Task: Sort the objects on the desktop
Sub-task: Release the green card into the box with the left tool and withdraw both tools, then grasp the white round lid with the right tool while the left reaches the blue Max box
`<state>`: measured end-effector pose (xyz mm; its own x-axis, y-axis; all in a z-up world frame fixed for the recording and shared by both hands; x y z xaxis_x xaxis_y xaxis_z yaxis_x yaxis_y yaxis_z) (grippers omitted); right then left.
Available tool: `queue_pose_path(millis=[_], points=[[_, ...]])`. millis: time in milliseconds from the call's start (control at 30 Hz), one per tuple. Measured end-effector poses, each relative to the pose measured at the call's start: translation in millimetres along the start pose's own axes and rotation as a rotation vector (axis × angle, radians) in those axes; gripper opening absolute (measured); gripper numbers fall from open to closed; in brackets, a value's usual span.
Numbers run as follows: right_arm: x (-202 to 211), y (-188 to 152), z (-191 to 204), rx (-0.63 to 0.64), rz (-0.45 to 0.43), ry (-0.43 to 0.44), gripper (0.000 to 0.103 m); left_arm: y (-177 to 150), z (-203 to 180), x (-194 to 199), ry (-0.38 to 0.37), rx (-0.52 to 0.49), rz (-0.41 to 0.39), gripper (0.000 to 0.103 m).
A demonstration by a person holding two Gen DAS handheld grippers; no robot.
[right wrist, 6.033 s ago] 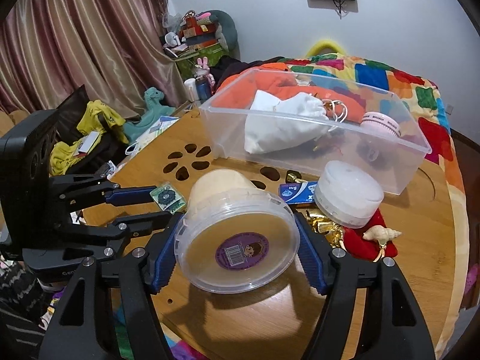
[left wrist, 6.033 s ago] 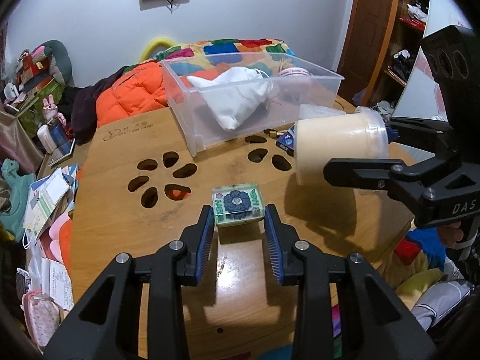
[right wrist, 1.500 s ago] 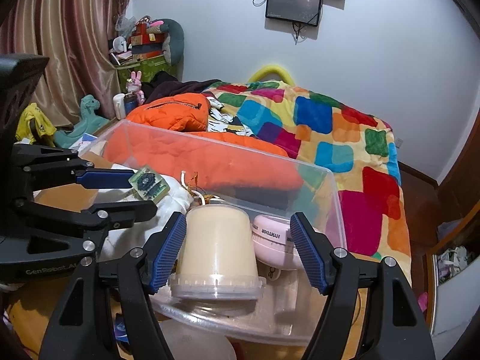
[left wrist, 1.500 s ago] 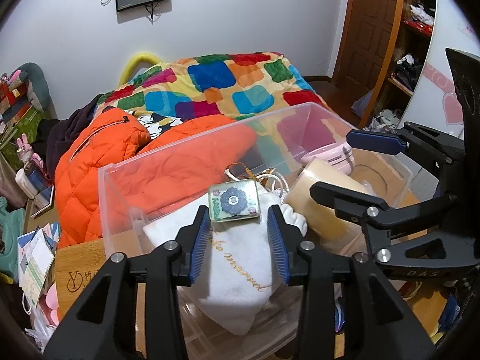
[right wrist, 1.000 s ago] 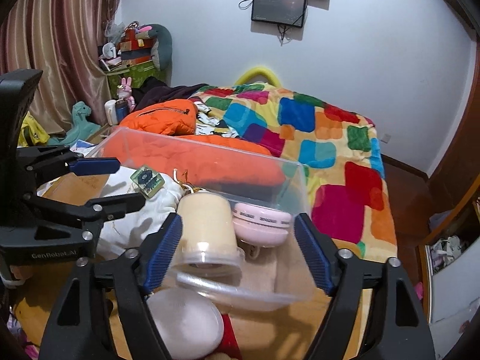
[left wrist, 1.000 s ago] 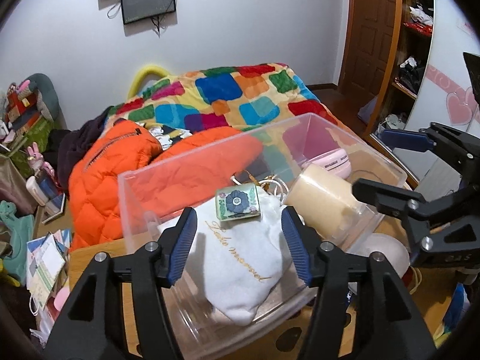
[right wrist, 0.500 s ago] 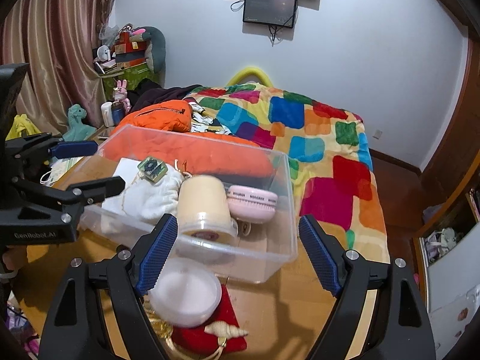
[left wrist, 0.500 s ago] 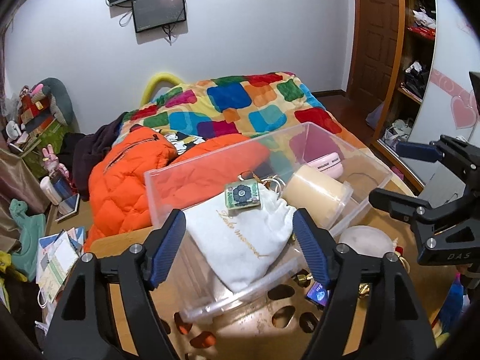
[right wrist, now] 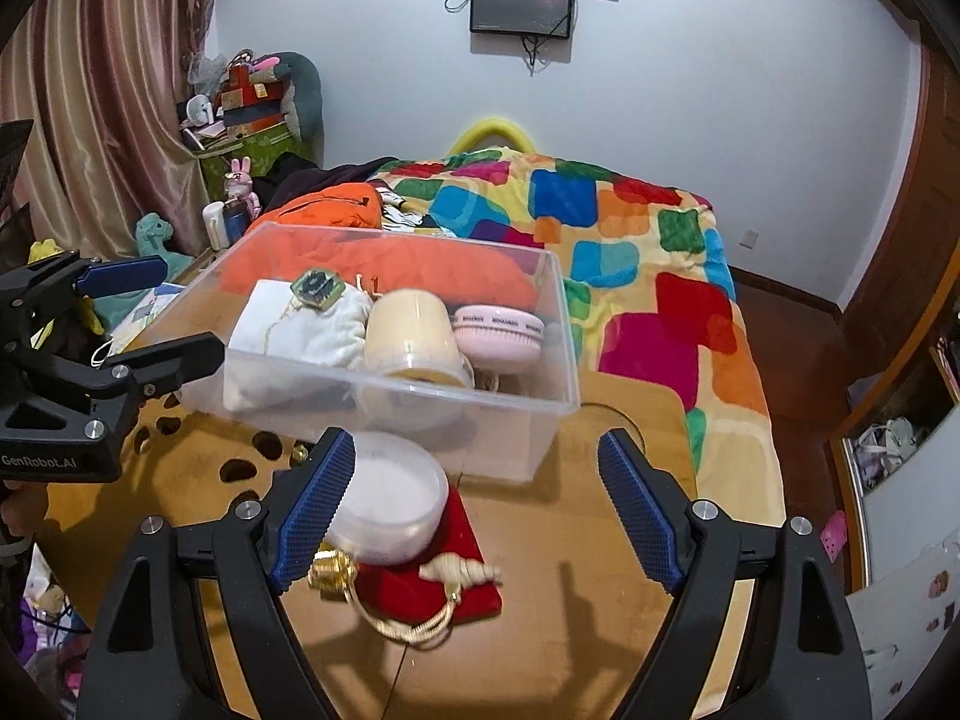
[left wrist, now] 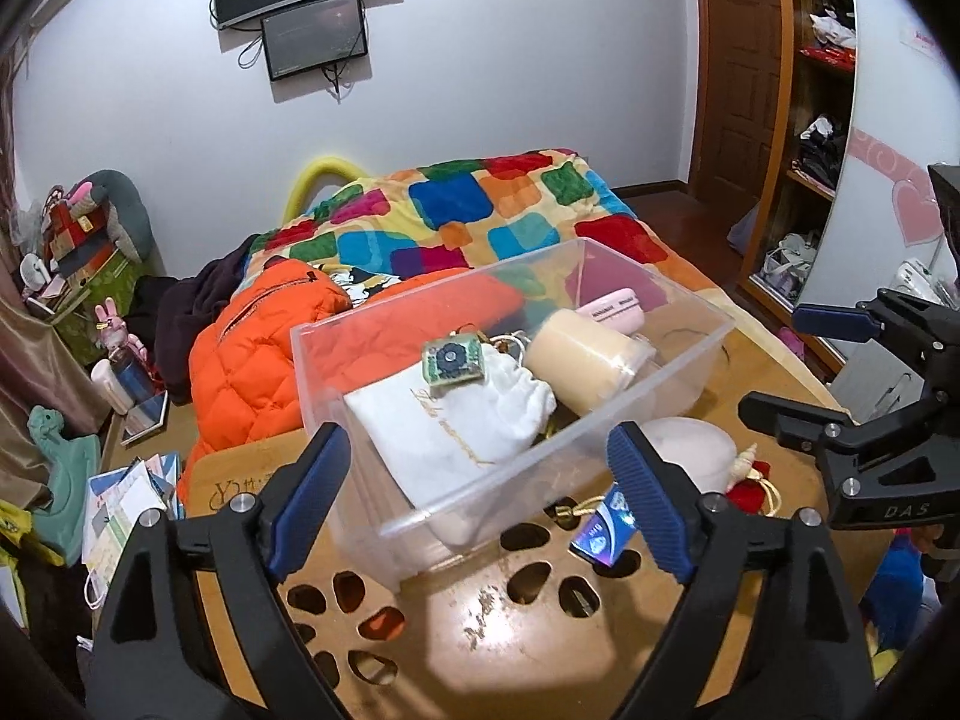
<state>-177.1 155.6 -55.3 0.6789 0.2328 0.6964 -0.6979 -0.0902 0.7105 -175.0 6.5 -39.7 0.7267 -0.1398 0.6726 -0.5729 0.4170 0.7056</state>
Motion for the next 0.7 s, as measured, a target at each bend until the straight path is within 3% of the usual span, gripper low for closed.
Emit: queue_pose_path(millis=[333,467,700], points=[[3,-24,-14,-0.054,0.036,0.007,0.081,-23,-6,-6,-0.022,0.027,0.044,0.089],[-3,-31,-12,-0.069,0.062,0.034,0.081,-28,-12,-3,0.019,0.001,0.033,0.091],[-17,-38,7,-0.042,0.091,0.107,0.081,-32,-26,5,-0.031,-0.015,0.011,0.091]])
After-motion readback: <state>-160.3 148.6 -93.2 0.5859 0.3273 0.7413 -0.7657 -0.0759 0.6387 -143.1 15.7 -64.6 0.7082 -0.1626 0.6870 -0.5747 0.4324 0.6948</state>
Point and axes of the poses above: each gripper's, at about its wrist camera, not at the fingertips, and x roughly against the way its jaws point, z to its left, y to its top, the point moved 6 cm from there along -x, roughly the way its jaws point, and after that the axes turned 11 degrees about -x, right-handed, at the moved point
